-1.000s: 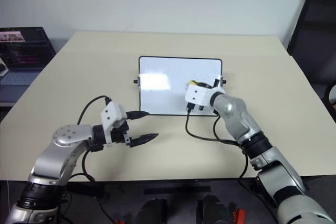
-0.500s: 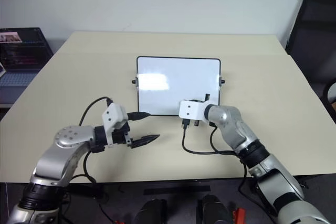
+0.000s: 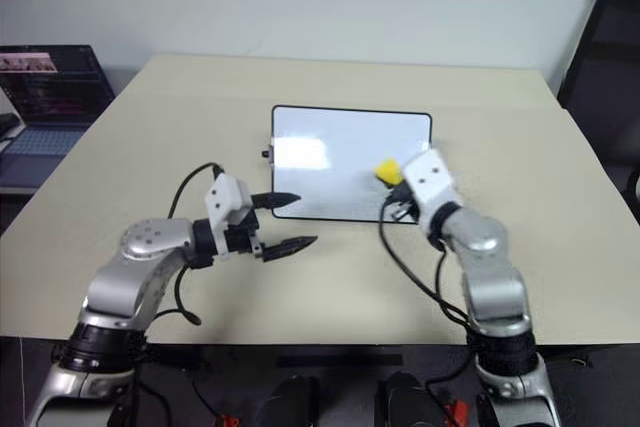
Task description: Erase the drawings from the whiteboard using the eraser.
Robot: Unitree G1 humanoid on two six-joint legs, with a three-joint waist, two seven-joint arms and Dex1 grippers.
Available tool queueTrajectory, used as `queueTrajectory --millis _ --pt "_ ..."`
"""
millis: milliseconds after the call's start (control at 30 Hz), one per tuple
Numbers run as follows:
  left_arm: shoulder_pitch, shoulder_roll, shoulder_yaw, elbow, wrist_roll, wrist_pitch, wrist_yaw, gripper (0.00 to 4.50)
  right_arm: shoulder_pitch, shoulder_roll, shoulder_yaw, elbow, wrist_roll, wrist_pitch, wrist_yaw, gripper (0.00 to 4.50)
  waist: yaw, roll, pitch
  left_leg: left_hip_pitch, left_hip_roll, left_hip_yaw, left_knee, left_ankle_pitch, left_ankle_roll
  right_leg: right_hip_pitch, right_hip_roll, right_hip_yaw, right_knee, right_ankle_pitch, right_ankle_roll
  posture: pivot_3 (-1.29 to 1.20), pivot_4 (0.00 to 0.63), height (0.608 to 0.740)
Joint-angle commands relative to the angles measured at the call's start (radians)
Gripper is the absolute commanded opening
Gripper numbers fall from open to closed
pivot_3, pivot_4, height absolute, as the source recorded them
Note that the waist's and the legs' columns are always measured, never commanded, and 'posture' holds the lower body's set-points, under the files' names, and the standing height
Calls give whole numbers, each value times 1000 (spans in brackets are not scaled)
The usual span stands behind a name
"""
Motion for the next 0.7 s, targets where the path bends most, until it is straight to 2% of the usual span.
queueTrajectory --millis 33,267,433,700 --pt "-69 -22 -31 35 -16 -24 -59 4500 84 10 -62 -147 2 164 -70 951 -1 0 0 0 0 1 0 0 0 0 0 0 0 0 0 0 150 740" --pt "-223 -93 -148 243 42 -142 -219 4500 163 54 -93 -173 15 260 -195 951 -12 0 0 1 -1 2 0 0 0 0 2 1 0 0 0 0 150 740" --pt "-340 -177 -219 414 102 -274 -304 4500 91 74 -102 -26 42 216 -263 951 -14 0 0 0 -2 2 0 0 0 0 2 2 -1 0 0 0 150 740" --pt "-450 -280 -241 583 159 -394 -330 4500 29 78 -188 146 90 130 -340 951 -12 0 0 -3 -3 1 0 0 1 -1 3 1 -3 0 1 0 150 740"
